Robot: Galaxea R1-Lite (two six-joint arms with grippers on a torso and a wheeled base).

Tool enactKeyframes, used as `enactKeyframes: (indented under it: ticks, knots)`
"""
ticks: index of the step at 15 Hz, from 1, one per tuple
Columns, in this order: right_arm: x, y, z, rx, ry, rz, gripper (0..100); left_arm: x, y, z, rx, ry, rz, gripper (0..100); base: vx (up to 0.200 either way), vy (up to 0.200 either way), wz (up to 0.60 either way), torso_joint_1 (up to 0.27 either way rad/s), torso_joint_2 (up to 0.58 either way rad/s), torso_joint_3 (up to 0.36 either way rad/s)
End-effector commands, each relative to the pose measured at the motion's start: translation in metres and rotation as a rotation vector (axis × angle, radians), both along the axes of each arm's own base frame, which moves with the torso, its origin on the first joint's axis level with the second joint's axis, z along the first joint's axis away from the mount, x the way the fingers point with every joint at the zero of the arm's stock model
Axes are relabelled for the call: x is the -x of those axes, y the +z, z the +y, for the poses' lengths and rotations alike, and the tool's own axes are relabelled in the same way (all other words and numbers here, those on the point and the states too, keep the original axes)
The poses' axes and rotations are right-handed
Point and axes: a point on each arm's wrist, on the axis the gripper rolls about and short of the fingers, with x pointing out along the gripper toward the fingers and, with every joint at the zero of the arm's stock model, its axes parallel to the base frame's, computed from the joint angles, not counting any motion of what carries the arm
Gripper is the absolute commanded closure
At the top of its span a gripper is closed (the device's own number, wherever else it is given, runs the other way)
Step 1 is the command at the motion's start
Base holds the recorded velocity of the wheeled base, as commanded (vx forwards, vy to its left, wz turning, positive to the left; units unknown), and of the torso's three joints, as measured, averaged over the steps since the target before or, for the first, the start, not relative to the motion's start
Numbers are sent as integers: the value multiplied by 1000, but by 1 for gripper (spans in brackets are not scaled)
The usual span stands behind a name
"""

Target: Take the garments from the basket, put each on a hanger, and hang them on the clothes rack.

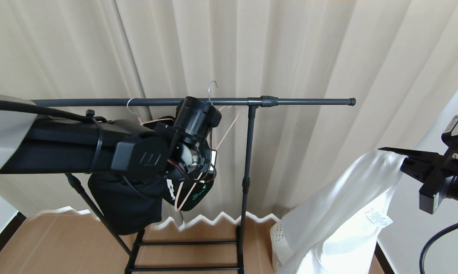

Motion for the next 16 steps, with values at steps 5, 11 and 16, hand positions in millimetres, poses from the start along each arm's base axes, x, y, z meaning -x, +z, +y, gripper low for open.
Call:
enactKeyframes:
  ticks: [5,11,16]
  knots:
    - [0,0,0,2,3,2,100,30,-11,24,-64,-68,-53,100,0,0,0,0,0,0]
    - [-3,-1,9,-1,40,10,100,68,-40,50,-78,-106,-90,100,0,0,0,0,0,0]
    - [-12,3,24,-60,-34,42,100,118,-58,86,-36,-260,-129,100,0,0,0,0,0,0]
